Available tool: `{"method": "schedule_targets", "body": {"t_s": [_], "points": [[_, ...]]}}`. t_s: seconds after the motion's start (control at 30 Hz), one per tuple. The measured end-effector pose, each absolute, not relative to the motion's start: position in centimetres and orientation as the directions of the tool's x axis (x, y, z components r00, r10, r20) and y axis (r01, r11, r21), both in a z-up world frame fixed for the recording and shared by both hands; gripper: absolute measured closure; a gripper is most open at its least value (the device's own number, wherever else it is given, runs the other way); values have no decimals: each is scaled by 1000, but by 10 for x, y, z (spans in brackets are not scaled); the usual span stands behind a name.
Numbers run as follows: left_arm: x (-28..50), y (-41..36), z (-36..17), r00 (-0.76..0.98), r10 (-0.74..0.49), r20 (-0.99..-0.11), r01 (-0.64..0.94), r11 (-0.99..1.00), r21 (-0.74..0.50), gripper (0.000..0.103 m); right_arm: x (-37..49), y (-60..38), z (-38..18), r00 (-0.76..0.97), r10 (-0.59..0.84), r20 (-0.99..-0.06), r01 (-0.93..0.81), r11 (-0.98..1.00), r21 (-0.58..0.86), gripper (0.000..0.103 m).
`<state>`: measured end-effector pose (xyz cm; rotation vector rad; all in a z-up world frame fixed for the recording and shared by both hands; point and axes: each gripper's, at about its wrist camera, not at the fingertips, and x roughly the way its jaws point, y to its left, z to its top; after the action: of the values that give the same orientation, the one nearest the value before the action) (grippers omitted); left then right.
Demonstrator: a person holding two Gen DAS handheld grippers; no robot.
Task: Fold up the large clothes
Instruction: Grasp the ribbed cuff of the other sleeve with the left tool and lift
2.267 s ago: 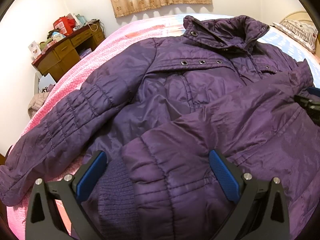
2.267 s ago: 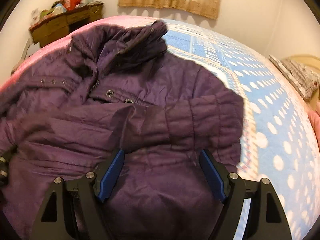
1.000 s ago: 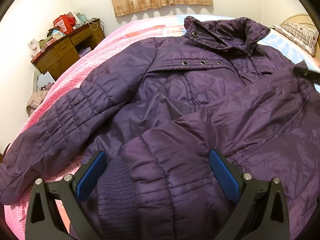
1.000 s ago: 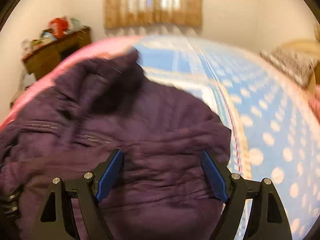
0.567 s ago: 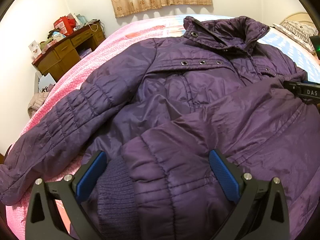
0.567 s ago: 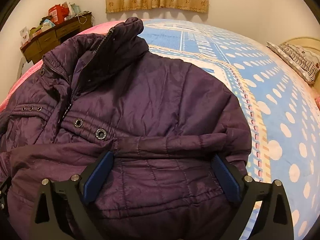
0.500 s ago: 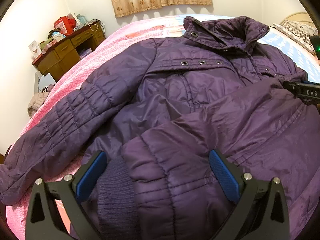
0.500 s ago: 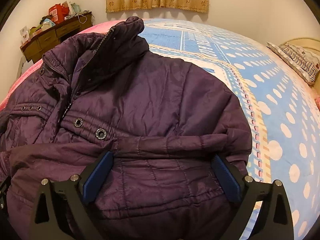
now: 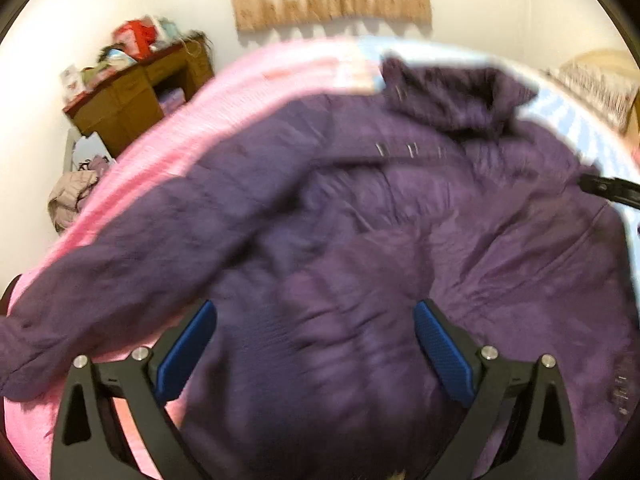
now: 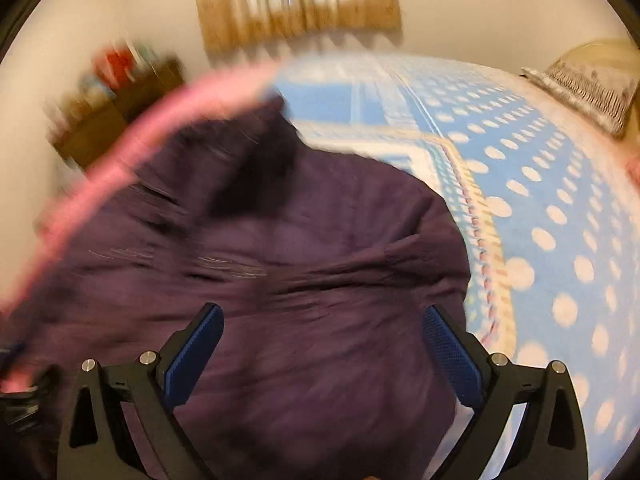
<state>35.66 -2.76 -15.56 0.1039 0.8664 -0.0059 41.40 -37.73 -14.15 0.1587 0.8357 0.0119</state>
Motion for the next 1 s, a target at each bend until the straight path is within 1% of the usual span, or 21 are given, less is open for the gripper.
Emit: {"method": "schedule_targets", "body": {"t_s": [0.03,0.1,0.13,0.27,0.3,0.33,0.4,0.43,0.5,0.53,0.6,0.67,0.7,0.77,0.93,0.97,1.0], "points": [[343,-14,-142,671,26,-741,38,997,69,1,394,-369,-128,681,122,-722,7,985,172,3],[314,22,-122,706,13,-708,2,1000,21,0,367,-353,-114,689,158,-708,-60,985,161,3],[305,36,-119,709,19,-705,-20,1000,7,0,349,-341,-108,695,175,-698,-104,984,143,3],[255,136,-112,716,147,-683,-214,977,-14,0,287,-295,-101,714,226,-663,-256,965,53,3],[242,168,-111,706,195,-681,-291,956,-28,0,276,-285,-103,716,233,-658,-282,959,33,3],[234,188,-111,701,213,-681,-333,941,-49,0,267,-279,-105,718,236,-655,-298,954,17,3],[213,245,-113,683,222,-696,-444,883,-154,0,253,-261,-112,716,247,-653,-332,943,-8,3],[204,272,-116,680,206,-704,-488,843,-225,0,249,-252,-114,716,251,-652,-346,938,-19,3],[189,319,-126,683,120,-721,-545,740,-393,0,242,-241,-117,722,245,-647,-363,931,-52,3],[186,330,-132,693,71,-717,-547,700,-459,0,239,-232,-118,729,241,-640,-373,925,-77,3],[183,349,-142,708,23,-706,-565,617,-547,0,230,-221,-119,733,247,-634,-391,915,-96,3],[189,352,-149,734,-30,-679,-535,591,-604,0,224,-213,-119,733,258,-630,-409,906,-104,3],[196,352,-151,729,-43,-683,-532,592,-605,0,222,-210,-119,733,263,-627,-418,902,-111,3],[207,351,-154,729,-27,-684,-541,591,-599,0,215,-206,-118,739,260,-622,-426,895,-132,3],[238,360,-166,685,-1,-728,-594,577,-561,0,202,-209,-114,764,249,-595,-407,901,-146,3],[243,364,-167,680,8,-733,-603,576,-552,1,201,-211,-113,769,248,-590,-402,904,-143,3],[245,367,-167,681,18,-732,-601,585,-544,8,200,-214,-113,773,251,-583,-397,908,-136,3]]}}
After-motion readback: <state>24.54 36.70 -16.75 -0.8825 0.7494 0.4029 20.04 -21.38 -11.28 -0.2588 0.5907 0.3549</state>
